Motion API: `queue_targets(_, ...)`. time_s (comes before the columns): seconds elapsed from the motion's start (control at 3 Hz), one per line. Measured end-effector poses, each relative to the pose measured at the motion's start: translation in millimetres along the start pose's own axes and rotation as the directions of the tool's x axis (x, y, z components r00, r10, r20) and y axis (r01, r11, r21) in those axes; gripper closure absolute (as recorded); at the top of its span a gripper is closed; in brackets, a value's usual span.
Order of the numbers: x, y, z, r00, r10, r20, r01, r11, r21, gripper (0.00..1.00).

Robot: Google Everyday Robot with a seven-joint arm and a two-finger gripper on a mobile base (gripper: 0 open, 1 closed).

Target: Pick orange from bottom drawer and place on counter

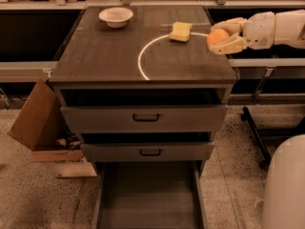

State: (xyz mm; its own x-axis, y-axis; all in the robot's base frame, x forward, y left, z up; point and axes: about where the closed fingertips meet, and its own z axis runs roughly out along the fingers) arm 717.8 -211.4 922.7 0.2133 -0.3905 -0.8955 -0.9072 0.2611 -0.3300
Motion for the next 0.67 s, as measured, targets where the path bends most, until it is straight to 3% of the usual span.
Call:
queue_targets(0.33, -2.2, -0.8, 5.1, 1.000, 0.008, -0.003, -0.008, 1.0000, 0.000, 1.00)
queue_targets(0.67, -16.4, -2.1, 38.7, 0.998, 0.055, -0.018, -0.055, 0.9985, 0.003, 1.00)
